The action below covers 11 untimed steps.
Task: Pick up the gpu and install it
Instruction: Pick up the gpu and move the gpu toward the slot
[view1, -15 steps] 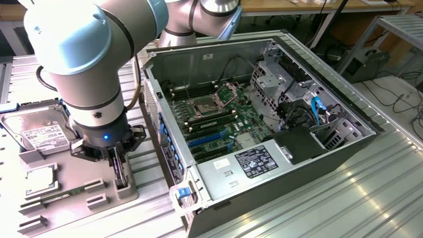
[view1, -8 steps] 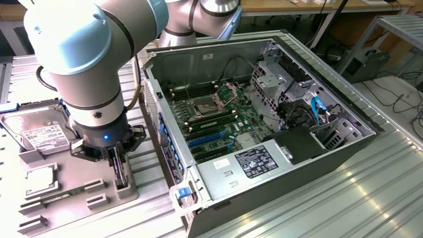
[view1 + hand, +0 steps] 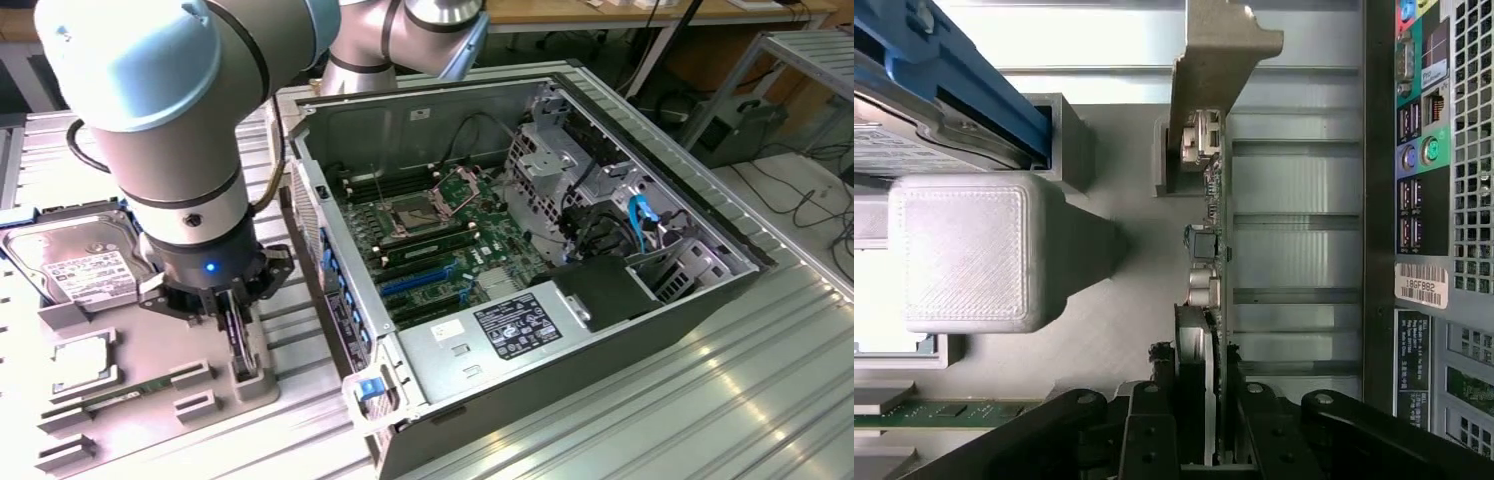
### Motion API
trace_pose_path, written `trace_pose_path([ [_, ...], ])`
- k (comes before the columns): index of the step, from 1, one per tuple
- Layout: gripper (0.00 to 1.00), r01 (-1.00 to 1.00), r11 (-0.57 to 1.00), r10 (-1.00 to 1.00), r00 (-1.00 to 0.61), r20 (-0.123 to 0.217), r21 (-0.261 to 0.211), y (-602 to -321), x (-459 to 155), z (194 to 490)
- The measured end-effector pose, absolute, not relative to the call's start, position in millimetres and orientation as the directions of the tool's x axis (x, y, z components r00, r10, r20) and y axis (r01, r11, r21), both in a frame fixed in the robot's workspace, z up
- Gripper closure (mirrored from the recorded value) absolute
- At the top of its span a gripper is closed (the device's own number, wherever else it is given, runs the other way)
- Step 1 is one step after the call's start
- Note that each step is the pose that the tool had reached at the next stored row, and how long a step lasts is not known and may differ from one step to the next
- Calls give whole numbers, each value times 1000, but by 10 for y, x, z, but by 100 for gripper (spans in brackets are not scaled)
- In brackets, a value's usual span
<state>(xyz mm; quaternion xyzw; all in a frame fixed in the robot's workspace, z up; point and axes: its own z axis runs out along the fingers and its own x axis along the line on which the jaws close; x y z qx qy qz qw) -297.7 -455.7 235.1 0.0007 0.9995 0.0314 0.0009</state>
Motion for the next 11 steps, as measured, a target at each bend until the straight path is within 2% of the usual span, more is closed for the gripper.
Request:
trace_pose_path([
  [5, 73, 1, 998, 1, -1000, -2, 63, -4557, -2977, 2643],
  [11, 73, 1, 998, 1, -1000, -2, 63, -4557, -2977, 2805],
])
